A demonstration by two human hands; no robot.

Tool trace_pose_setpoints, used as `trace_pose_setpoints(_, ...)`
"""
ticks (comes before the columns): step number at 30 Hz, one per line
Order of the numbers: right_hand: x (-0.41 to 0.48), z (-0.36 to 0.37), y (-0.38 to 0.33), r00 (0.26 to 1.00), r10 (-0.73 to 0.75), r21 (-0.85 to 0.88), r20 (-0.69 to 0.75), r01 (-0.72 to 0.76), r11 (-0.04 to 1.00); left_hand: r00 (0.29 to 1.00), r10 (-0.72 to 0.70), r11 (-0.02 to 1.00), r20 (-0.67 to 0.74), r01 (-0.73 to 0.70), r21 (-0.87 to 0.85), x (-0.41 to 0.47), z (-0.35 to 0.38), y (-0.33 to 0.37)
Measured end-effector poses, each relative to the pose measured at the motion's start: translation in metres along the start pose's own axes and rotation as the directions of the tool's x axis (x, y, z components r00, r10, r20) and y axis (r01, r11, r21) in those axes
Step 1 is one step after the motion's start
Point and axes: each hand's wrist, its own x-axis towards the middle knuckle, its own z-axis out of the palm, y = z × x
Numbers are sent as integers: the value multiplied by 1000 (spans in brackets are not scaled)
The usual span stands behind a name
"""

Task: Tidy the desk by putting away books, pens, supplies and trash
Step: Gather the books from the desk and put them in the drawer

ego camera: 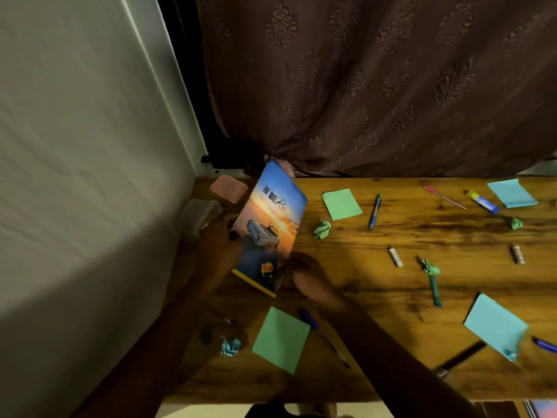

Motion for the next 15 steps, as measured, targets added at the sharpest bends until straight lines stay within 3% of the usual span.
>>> trace_pose_setpoints(5, -14, 7, -10, 1000, -23, 107, -8, 23, 994, 995, 73, 980, -73, -86, -180, -18, -6, -5)
trace_pose_setpoints(8, -23, 6, -16, 993, -69, 192, -96, 87, 978, 990, 88, 940, -107, -118, -320, -27, -11, -5)
trace_pose_setpoints(15, -60, -41, -2, 953, -144, 330, -268, 231, 915, 990, 97, 901, -106, -132, -412, -44, 8, 28)
